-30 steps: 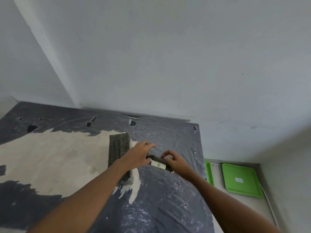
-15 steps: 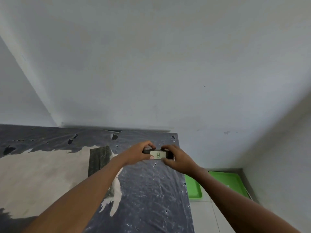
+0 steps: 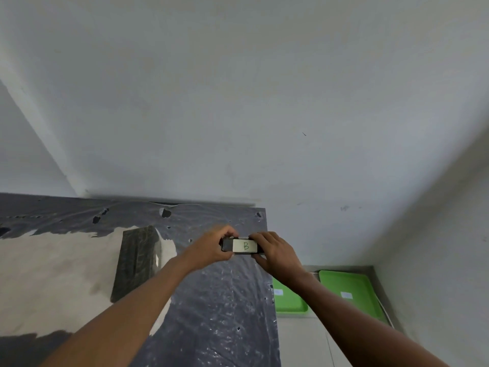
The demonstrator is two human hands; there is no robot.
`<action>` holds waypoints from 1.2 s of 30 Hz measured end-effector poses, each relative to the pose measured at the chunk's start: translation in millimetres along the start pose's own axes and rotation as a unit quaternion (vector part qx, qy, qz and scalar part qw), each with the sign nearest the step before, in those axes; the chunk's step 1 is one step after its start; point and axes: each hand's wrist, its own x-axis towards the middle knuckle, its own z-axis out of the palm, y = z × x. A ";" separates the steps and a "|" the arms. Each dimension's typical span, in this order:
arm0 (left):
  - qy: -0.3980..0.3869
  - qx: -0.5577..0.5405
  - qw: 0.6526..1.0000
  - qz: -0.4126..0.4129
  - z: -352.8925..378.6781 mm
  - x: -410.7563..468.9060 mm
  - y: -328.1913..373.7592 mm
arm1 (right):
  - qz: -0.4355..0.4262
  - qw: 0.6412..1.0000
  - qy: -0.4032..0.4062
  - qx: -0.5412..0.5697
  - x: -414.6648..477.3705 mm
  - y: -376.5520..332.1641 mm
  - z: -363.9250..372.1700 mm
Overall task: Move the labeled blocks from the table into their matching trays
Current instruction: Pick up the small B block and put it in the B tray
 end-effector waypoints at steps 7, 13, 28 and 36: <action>0.054 -0.015 0.998 0.006 60.4 -6.5 20.3 | -0.011 1.000 -0.021 -0.010 -42.9 22.8 -1.4; -0.006 -0.008 1.000 0.005 96.4 5.7 30.9 | 0.029 0.998 -0.043 -0.022 -79.9 41.8 -5.7; -0.059 -0.051 0.993 -0.092 215.6 85.3 71.4 | 0.187 0.974 -0.118 -0.043 -190.1 167.4 -22.8; -0.052 -0.008 0.980 -0.194 330.6 161.9 123.4 | 0.177 0.971 -0.153 -0.045 -238.3 316.7 -43.2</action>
